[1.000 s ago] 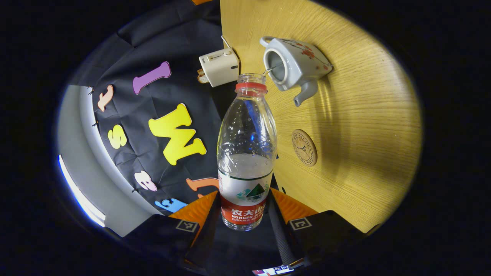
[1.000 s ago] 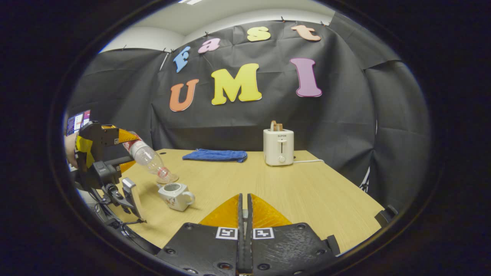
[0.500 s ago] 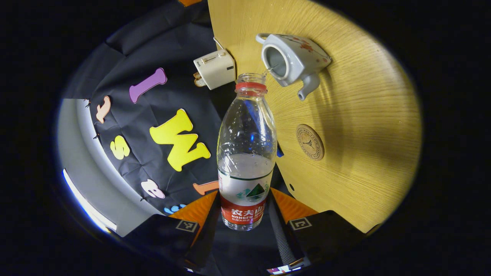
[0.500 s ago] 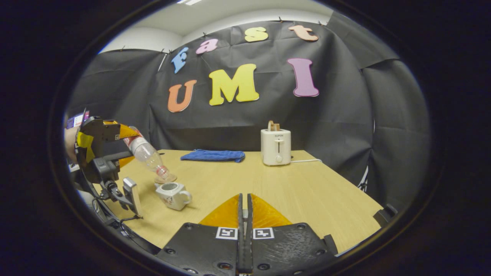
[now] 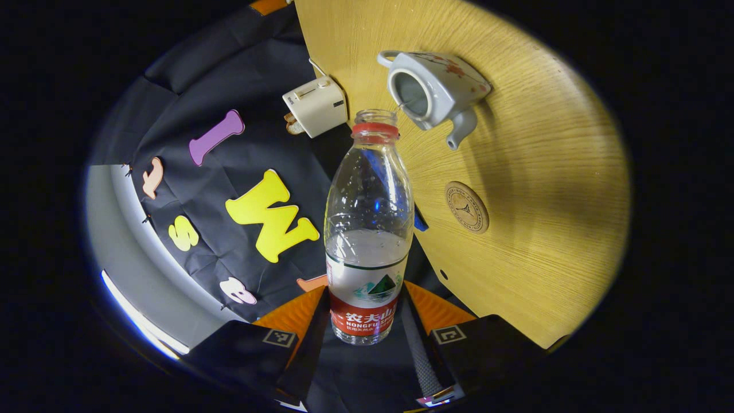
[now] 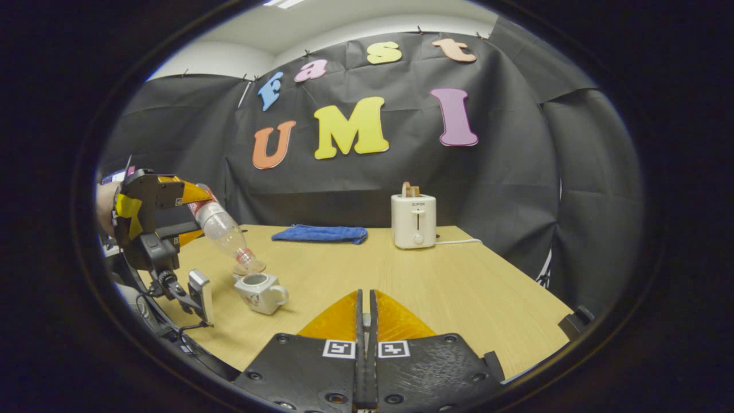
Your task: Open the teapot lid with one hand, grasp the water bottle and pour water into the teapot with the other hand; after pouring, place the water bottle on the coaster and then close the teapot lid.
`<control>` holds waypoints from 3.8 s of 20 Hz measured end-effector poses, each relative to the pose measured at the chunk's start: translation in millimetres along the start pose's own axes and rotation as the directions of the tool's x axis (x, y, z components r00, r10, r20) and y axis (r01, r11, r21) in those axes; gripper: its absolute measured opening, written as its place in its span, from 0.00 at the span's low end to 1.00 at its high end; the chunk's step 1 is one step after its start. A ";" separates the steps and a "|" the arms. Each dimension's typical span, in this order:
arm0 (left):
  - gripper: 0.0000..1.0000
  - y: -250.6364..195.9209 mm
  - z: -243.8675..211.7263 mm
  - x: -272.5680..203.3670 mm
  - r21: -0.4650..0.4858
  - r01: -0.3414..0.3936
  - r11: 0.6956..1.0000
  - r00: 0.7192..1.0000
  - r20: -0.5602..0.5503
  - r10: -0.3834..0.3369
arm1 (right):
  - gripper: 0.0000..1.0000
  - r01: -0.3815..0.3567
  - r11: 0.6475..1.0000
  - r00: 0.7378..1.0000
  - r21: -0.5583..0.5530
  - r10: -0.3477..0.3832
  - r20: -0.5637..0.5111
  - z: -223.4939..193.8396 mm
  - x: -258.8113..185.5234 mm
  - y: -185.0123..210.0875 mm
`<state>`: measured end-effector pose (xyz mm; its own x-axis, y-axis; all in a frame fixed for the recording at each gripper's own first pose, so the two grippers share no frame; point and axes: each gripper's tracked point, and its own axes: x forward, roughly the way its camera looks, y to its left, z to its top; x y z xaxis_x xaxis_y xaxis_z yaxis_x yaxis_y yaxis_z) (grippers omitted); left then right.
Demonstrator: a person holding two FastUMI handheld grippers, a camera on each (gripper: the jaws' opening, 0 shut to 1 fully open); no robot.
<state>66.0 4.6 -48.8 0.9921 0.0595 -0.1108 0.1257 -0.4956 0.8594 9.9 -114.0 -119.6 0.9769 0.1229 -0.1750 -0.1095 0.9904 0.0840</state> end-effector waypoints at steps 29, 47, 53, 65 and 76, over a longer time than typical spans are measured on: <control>0.71 -92.4 33.1 -15.6 -0.819 0.319 0.476 0.942 0.216 -0.258 | 0.00 0.001 1.000 1.000 -0.014 0.000 0.015 16.2 -9.0 16.5; 0.72 -61.4 16.0 6.5 -0.861 0.215 -0.460 0.974 0.223 0.038 | 0.00 -0.004 0.999 1.000 -0.040 0.004 -0.002 16.9 -13.8 46.2; 0.74 -60.2 20.8 64.5 -0.822 0.226 -0.522 0.970 0.241 0.039 | 0.00 0.005 0.999 1.000 -0.033 -0.005 -0.009 11.8 -13.2 41.2; 0.77 -104.9 51.7 109.7 -0.818 0.213 -0.535 0.959 0.280 -0.047 | 0.00 0.028 0.999 0.999 -0.046 -0.029 -0.021 3.9 -4.2 33.3; 1.00 -112.4 55.5 101.0 -0.819 0.203 -0.537 0.955 0.288 -0.077 | 0.00 0.023 0.998 0.999 -0.051 -0.024 -0.023 2.3 -4.4 37.0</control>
<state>151.9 18.2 -184.4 0.9363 -0.1544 -0.3154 0.1374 0.9876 -0.0757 2.0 -78.1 -113.4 0.9748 0.1004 -0.1994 -0.0963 0.9949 0.0302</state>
